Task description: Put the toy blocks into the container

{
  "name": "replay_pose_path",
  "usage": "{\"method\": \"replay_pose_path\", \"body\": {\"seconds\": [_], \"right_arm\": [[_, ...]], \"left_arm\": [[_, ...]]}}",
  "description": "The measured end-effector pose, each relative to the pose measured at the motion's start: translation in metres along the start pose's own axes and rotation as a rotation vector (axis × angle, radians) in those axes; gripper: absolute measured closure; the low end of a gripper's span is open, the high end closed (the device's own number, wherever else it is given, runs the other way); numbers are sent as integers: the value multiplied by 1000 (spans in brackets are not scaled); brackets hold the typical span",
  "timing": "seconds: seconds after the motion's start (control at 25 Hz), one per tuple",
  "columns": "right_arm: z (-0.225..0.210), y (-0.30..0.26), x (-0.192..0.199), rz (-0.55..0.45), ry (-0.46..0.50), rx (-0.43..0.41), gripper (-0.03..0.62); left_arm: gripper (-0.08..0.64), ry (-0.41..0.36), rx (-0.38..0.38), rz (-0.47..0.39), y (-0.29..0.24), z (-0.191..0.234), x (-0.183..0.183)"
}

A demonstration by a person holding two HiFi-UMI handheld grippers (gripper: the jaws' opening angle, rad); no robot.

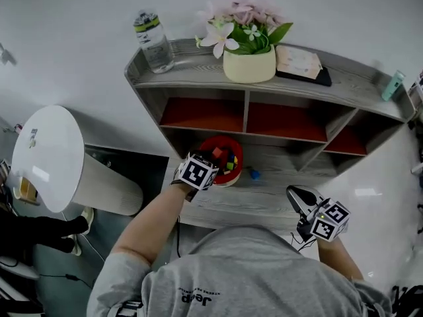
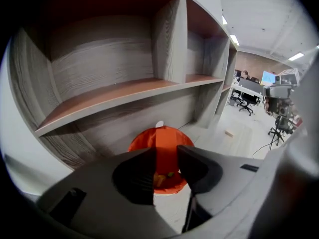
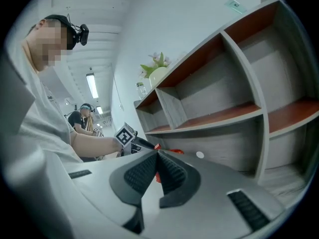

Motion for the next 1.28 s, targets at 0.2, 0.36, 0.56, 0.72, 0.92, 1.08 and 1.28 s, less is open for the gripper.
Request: {"method": "replay_pose_path", "body": {"seconds": [0.2,0.36,0.56,0.72,0.92,1.08,1.28], "right_arm": [[0,0,0,3,-2,9,572],[2,6,1,6,0,22,572],[2,17,2,2,-9,33,572],[1,29,3,3,-19,55,572],[-5,51,10,5,-38,98,572],[-15,77,14,8,-58,149,572],[-29,116,23,20,-92,224,572]], "left_arm": [[318,-18,-27,-43,2,3,-2],[295,-22,-9,-56,3,1,-2],[295,-16,20,-56,5,-13,-9],[295,-20,93,-67,0,-41,-15],[295,-66,206,-46,-29,-90,-14],[295,-123,244,44,-69,-128,-3],[295,-170,180,169,-136,-159,33]]}}
Point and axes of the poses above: the fingertips, and each gripper's own axes: y backward along the fingers, z to its left, x out of its underside, the point moved 10 cm from there along y, backward along the fingers, and after that the axes turned 8 degrees about -z, right-handed, at the moved point
